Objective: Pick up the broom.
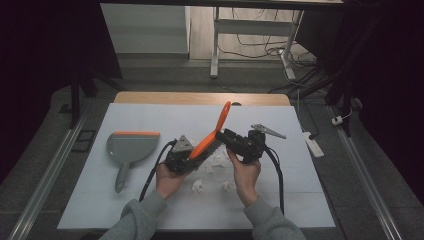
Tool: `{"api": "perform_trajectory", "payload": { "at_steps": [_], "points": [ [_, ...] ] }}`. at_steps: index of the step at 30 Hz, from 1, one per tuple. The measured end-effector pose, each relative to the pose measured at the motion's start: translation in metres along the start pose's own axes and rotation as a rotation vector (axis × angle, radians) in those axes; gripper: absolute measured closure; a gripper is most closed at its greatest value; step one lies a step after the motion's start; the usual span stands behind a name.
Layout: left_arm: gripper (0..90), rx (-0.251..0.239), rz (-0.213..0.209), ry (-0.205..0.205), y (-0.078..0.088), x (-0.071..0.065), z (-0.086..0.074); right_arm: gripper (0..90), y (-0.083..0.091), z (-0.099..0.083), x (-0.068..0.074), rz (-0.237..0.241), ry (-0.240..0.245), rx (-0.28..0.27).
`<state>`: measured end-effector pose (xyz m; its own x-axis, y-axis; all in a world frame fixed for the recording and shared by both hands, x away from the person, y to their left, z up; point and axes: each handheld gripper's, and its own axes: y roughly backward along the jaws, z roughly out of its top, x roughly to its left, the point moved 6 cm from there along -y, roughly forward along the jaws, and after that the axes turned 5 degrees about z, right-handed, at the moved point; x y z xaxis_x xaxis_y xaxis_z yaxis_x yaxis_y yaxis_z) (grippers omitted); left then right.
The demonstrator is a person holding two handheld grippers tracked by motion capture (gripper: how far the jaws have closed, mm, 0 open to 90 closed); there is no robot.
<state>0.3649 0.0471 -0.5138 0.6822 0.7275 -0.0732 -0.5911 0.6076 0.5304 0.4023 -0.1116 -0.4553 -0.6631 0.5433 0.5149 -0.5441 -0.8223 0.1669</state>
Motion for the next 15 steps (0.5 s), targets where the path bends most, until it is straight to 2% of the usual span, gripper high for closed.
{"api": "perform_trajectory", "payload": {
  "at_steps": [1, 4, 5, 6, 9, 10, 11, 12, 15],
  "points": [
    [79.6, 0.03, -0.023, -0.003, 0.006, 0.006, -0.001, 45.4, 0.002, 0.0, 0.0, -0.007, 0.027, 0.019],
    [79.5, 0.1, -0.041, -0.05, 0.016, 0.013, -0.002, 43.6, 0.006, -0.001, -0.001, -0.016, 0.116, 0.108],
    [79.5, 0.1, -0.041, -0.05, 0.016, 0.013, -0.002, 42.3, 0.008, -0.002, -0.001, -0.011, 0.141, 0.143],
    [79.6, 0.142, -0.052, -0.081, 0.021, 0.015, -0.004, 41.0, 0.01, -0.003, -0.002, -0.014, 0.162, 0.171],
    [79.5, 0.171, -0.074, -0.086, 0.026, 0.015, -0.007, 38.1, 0.018, -0.008, -0.003, -0.027, 0.247, 0.243],
    [79.5, 0.202, -0.088, -0.099, 0.028, 0.014, -0.01, 38.2, 0.02, -0.01, -0.003, -0.012, 0.267, 0.256],
    [79.5, 0.202, -0.088, -0.099, 0.028, 0.014, -0.01, 38.3, 0.022, -0.011, -0.002, 0.005, 0.282, 0.275],
    [79.4, 0.229, -0.101, -0.12, 0.029, 0.014, -0.012, 38.2, 0.024, -0.011, -0.001, 0.024, 0.293, 0.289],
    [79.4, 0.25, -0.102, -0.145, 0.031, 0.013, -0.013, 37.7, 0.029, -0.011, 0.001, 0.069, 0.308, 0.324]
  ]
}}
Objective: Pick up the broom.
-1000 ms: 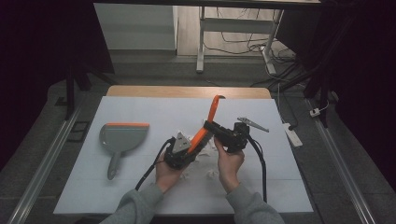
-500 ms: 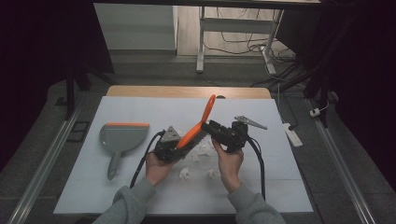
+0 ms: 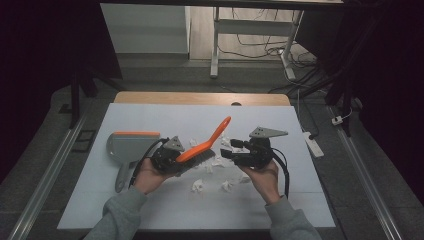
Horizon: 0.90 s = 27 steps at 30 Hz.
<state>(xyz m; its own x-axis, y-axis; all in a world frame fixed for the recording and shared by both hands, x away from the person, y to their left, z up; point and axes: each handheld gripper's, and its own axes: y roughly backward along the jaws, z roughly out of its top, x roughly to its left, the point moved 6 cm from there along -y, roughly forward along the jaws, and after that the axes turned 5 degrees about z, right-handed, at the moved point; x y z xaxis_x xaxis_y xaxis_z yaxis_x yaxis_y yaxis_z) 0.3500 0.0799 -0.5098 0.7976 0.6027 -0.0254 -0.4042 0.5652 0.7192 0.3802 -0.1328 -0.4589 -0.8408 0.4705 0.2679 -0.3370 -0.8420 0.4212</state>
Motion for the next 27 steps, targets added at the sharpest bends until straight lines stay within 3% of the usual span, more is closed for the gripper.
{"api": "perform_trajectory", "payload": {
  "at_steps": [4, 6, 10, 12, 13, 15, 22, 24, 25, 27],
  "points": [
    [79.4, 0.019, -0.005, -0.025, 0.003, 0.0, -0.002, 37.4, 0.004, 0.0, 0.0, 0.002, 0.03, 0.024],
    [79.4, 0.017, -0.022, -0.018, 0.003, 0.0, -0.002, 37.1, 0.006, -0.001, 0.0, -0.006, 0.057, 0.044],
    [79.3, 0.065, -0.055, -0.034, 0.005, -0.003, -0.002, 37.1, 0.007, -0.002, 0.002, 0.03, 0.089, 0.075],
    [79.3, 0.104, -0.059, -0.058, 0.005, -0.003, -0.003, 37.1, 0.005, -0.001, 0.011, 0.051, 0.137, 0.121],
    [79.3, 0.113, -0.063, -0.059, 0.006, -0.004, -0.003, 37.1, 0.005, -0.001, 0.011, 0.051, 0.137, 0.121],
    [79.3, 0.126, -0.076, -0.052, 0.006, -0.006, -0.003, 37.0, 0.002, 0.002, 0.024, 0.069, 0.194, 0.153],
    [79.3, 0.207, -0.116, -0.108, 0.003, -0.019, -0.004, 35.2, -0.004, 0.001, 0.04, 0.089, 0.281, 0.228],
    [79.3, 0.237, -0.129, -0.139, 0.001, -0.025, -0.004, 35.2, -0.007, -0.001, 0.046, 0.105, 0.334, 0.279],
    [79.3, 0.254, -0.138, -0.158, 0.001, -0.028, -0.004, 35.2, -0.007, -0.001, 0.046, 0.105, 0.334, 0.279],
    [79.3, 0.269, -0.147, -0.186, 0.002, -0.034, -0.003, 35.4, -0.009, -0.005, 0.047, 0.1, 0.357, 0.329]
  ]
}}
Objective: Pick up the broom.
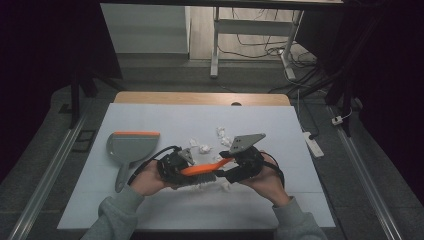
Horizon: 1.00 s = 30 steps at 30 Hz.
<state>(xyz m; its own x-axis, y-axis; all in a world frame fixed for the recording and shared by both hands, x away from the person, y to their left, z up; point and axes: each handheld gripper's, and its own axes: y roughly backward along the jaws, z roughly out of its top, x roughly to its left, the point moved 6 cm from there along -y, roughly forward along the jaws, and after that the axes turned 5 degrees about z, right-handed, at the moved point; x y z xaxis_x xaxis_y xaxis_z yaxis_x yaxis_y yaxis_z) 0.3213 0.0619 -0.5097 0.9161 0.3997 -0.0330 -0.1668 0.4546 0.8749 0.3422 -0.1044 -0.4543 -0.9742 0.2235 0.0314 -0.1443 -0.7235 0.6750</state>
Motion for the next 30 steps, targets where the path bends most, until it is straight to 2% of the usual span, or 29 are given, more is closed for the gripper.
{"api": "perform_trajectory", "payload": {
  "at_steps": [4, 6, 9, 12, 14, 15, 17, 19, 20, 22, 26, 27, 30],
  "points": [
    [79.2, 0.023, -0.039, -0.055, 0.004, -0.013, 0.004, 38.1, -0.006, -0.003, 0.003, 0.038, 0.018, 0.049],
    [79.2, 0.018, -0.044, -0.066, 0.004, -0.015, 0.005, 39.6, -0.01, -0.004, 0.005, 0.052, 0.027, 0.091],
    [79.2, 0.021, -0.041, -0.071, 0.006, -0.018, 0.008, 41.6, -0.016, -0.006, 0.01, 0.097, 0.038, 0.162],
    [79.2, 0.023, -0.048, -0.079, 0.008, -0.021, 0.009, 44.9, -0.021, -0.008, 0.016, 0.115, 0.05, 0.219],
    [79.2, 0.02, -0.05, -0.082, 0.009, -0.021, 0.009, 46.9, -0.023, -0.008, 0.016, 0.124, 0.061, 0.225],
    [79.2, 0.015, -0.064, -0.083, 0.01, -0.022, 0.009, 51.6, -0.024, -0.01, 0.018, 0.14, 0.057, 0.247],
    [79.2, 0.017, -0.069, -0.09, 0.01, -0.023, 0.009, 54.1, -0.025, -0.01, 0.018, 0.137, 0.072, 0.256],
    [79.3, 0.018, -0.078, -0.102, 0.01, -0.024, 0.009, 62.5, -0.028, -0.014, 0.02, 0.148, 0.092, 0.283],
    [79.3, 0.019, -0.085, -0.111, 0.01, -0.024, 0.009, 62.5, -0.028, -0.014, 0.02, 0.148, 0.092, 0.283],
    [79.3, 0.024, -0.088, -0.118, 0.009, -0.025, 0.009, 64.6, -0.032, -0.019, 0.022, 0.177, 0.112, 0.306],
    [79.3, 0.019, -0.101, -0.128, 0.01, -0.025, 0.008, 66.8, -0.033, -0.02, 0.023, 0.202, 0.128, 0.3],
    [79.4, 0.009, -0.115, -0.134, 0.012, -0.025, 0.008, 66.9, -0.032, -0.02, 0.024, 0.209, 0.125, 0.298],
    [79.9, -0.004, -0.103, -0.136, 0.013, -0.025, 0.008, 66.2, -0.031, -0.019, 0.025, 0.215, 0.126, 0.286]
  ]
}}
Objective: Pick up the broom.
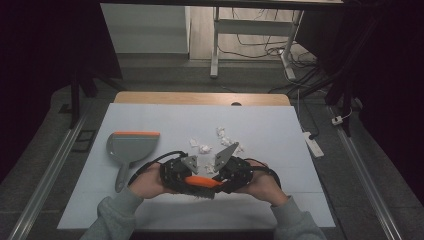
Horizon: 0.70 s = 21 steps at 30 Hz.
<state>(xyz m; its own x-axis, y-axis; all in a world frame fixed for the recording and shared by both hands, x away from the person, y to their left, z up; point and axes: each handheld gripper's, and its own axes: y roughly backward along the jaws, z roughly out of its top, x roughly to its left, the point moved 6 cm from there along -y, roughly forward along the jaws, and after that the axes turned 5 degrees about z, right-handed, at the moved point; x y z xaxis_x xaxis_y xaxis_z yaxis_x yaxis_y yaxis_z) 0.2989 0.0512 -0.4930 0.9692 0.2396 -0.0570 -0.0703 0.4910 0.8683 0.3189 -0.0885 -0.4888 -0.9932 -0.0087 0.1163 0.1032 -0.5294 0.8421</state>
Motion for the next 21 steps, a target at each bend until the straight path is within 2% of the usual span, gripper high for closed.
{"api": "perform_trajectory", "payload": {
  "at_steps": [5, 7, 10, 11, 13, 21],
  "points": [
    [80.2, -0.001, -0.02, -0.003, -0.0002, 0.0003, 0.0002, 65.3, -0.0041, 0.0007, -0.0012, 0.024, -0.014, -0.013],
    [80.2, 0.004, -0.017, -0.006, -0.0014, -0.0001, 0.0, 67.1, -0.0086, 0.0003, -0.0009, 0.031, -0.006, 0.007],
    [80.1, -0.006, -0.046, -0.006, 0.0004, 0.0012, -0.0014, 67.7, -0.0069, 0.0016, -0.0003, 0.057, -0.011, -0.003],
    [80.0, -0.011, -0.04, -0.003, 0.0013, 0.0017, -0.0012, 67.8, -0.0057, 0.002, -0.0007, 0.045, -0.005, -0.005],
    [80.0, -0.018, -0.047, -0.01, 0.0017, 0.0009, -0.0014, 67.8, -0.0053, 0.0022, -0.0003, 0.054, -0.01, -0.006],
    [80.2, -0.051, -0.063, 0.011, 0.0045, 0.0034, -0.0023, 68.0, -0.0012, 0.0038, -0.0002, 0.054, -0.025, -0.015]
  ]
}}
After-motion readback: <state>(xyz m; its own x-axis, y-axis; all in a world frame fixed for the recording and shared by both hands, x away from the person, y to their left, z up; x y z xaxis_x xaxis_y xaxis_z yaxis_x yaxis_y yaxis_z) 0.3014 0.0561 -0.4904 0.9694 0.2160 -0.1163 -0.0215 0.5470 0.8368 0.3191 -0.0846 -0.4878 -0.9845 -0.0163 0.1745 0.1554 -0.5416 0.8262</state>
